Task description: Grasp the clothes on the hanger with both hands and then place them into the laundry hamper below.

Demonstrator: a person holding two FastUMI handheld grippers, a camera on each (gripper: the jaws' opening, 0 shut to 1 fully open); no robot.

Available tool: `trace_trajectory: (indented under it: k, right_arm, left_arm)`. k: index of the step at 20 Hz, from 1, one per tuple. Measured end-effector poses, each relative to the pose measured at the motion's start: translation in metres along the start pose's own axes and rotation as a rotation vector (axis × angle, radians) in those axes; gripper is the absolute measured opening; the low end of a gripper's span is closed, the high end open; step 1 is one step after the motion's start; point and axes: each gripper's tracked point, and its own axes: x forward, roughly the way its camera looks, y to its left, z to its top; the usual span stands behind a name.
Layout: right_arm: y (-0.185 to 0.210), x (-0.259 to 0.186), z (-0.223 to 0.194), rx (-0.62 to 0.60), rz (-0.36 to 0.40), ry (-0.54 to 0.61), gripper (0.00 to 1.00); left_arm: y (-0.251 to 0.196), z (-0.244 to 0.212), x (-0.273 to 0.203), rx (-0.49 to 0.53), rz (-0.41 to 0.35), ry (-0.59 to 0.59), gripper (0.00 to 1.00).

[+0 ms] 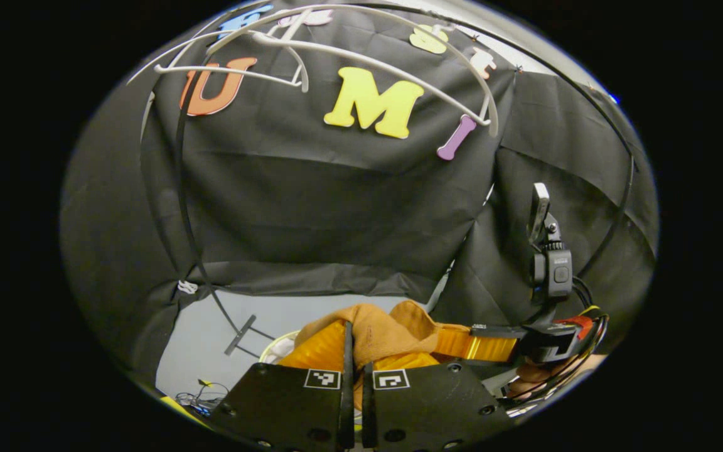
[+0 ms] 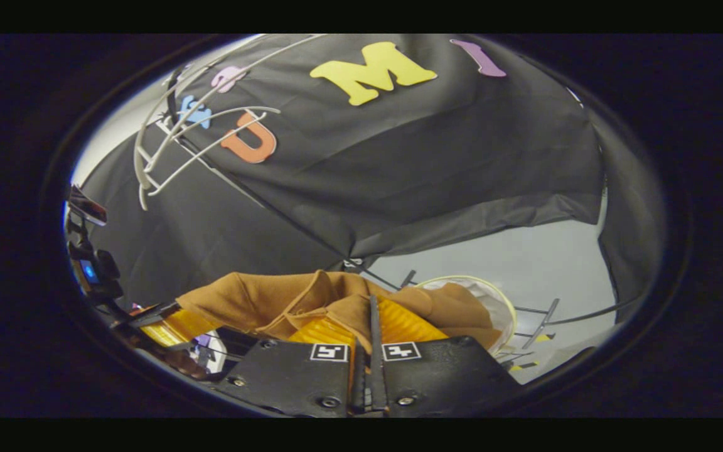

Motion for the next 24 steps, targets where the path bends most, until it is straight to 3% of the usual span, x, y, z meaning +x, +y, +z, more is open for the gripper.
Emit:
trace_trajectory:
  k: [4, 11, 16, 18, 22, 23, 24]
  right_arm:
    - [-0.033, 0.02, -0.01, 0.009, -0.122, 0.053, 0.04]
    - [-0.045, 0.04, -0.018, 0.013, -0.212, 0.122, 0.07]
    - [-0.058, 0.045, -0.027, -0.017, -0.319, 0.181, 0.04]
    - [-0.054, 0.046, -0.019, -0.009, -0.302, 0.148, 0.1]
    - [-0.051, 0.036, -0.006, -0.007, -0.335, 0.087, 0.23]
    - [-0.052, 0.032, -0.006, -0.005, -0.346, 0.075, 0.24]
    - [-0.052, 0.029, -0.005, -0.001, -0.354, 0.063, 0.26]
  left_arm:
    - [0.01, -0.023, 0.014, -0.004, 0.035, 0.08, 0.05]
    - [0.01, -0.049, 0.04, -0.008, 0.06, 0.188, 0.05]
    - [0.029, -0.07, 0.051, 0.038, 0.127, 0.314, 0.05]
    - [0.039, -0.08, 0.052, 0.049, 0.151, 0.352, 0.05]
    - [0.04, -0.08, 0.057, 0.04, 0.118, 0.368, 0.08]
    - [0.04, -0.075, 0.057, 0.043, 0.111, 0.363, 0.19]
    - [0.041, -0.075, 0.059, 0.043, 0.1, 0.36, 0.19]
